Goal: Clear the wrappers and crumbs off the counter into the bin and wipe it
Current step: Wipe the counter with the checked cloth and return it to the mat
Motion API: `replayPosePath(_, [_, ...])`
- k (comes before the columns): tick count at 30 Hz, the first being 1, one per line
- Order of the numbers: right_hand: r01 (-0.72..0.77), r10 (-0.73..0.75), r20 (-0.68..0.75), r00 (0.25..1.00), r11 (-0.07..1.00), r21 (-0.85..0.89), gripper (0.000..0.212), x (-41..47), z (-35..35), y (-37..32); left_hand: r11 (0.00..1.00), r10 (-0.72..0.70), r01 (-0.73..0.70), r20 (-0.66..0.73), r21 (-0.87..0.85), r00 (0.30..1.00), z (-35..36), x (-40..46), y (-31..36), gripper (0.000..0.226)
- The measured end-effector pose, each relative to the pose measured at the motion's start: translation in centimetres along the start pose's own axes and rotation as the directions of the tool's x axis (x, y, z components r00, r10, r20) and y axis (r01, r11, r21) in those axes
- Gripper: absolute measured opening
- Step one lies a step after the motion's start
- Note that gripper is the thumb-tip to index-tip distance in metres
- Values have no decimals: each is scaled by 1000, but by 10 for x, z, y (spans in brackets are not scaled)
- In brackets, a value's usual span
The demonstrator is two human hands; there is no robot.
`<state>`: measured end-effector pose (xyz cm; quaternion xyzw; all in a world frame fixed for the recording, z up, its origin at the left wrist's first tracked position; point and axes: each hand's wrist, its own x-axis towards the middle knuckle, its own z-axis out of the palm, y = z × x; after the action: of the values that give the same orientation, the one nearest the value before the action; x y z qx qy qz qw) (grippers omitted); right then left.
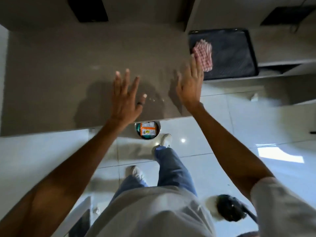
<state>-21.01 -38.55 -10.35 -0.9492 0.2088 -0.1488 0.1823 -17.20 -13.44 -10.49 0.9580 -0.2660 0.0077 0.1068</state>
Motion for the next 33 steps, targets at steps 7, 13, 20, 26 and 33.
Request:
replayPosePath(7, [-350, 393, 224, 892, 913, -207, 68, 117, 40, 81, 996, -56, 53, 31, 67, 998, -1, 20, -39, 73])
replayPosePath(13, [-332, 361, 187, 914, 928, -170, 61, 134, 55, 90, 994, -93, 85, 114, 75, 989, 17, 21, -27, 70])
replayPosePath(20, [-3, 5, 20, 1000, 991, -135, 53, -2, 13, 6, 995, -99, 101, -81, 14, 992, 2, -30, -16, 64])
replayPosePath(26, [131, -133, -179, 975, 991, -24, 51, -111, 34, -10, 999, 41, -41, -129, 6, 991, 41, -154, -44, 61])
replayPosePath(33, [455, -475, 288, 832, 880, 138, 39, -276, 170, 4, 998, 38, -56, 387, 34, 921, 151, -274, -98, 65])
